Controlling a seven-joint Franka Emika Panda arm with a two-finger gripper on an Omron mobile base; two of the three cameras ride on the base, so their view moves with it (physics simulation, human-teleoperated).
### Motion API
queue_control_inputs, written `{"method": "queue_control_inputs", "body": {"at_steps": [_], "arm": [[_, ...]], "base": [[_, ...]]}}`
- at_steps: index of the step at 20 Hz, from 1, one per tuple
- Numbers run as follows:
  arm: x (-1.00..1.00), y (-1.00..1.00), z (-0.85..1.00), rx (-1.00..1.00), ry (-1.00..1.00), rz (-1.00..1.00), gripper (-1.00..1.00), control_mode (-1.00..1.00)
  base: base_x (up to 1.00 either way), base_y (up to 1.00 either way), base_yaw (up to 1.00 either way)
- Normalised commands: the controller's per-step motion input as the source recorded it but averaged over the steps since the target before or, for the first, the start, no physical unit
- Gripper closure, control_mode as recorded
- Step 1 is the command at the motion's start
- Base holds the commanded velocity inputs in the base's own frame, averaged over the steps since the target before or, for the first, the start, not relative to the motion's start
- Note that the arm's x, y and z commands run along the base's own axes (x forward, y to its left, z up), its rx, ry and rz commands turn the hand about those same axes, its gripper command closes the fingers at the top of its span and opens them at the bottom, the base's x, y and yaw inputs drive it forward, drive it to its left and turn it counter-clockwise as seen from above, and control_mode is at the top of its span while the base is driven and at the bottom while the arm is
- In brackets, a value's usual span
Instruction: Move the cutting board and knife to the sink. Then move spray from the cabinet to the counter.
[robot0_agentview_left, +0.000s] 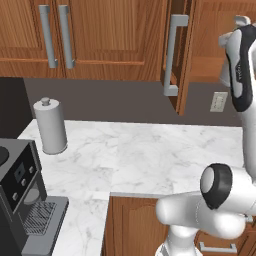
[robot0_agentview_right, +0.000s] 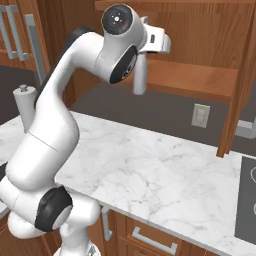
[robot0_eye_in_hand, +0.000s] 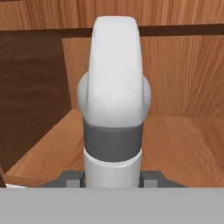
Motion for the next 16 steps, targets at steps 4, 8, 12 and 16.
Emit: {"method": "queue_control_inputs", "body": {"at_steps": [4,8,12,16], "arm": [[-1.00,0.00,-0.22,0.00,0.00,0.02,1.00,-1.00],[-1.00,0.04,-0.26,0.00,0.00,0.05,1.00,-1.00],[-0.81,0.18,-0.23,0.00,-0.02,0.11,1.00,-1.00],[-0.59,0.21,-0.29,-0.01,-0.08,0.15,1.00,-1.00]], "base": [[0.00,0.00,0.00],[0.00,0.00,0.00],[0.00,0.00,0.00],[0.00,0.00,0.00]]}}
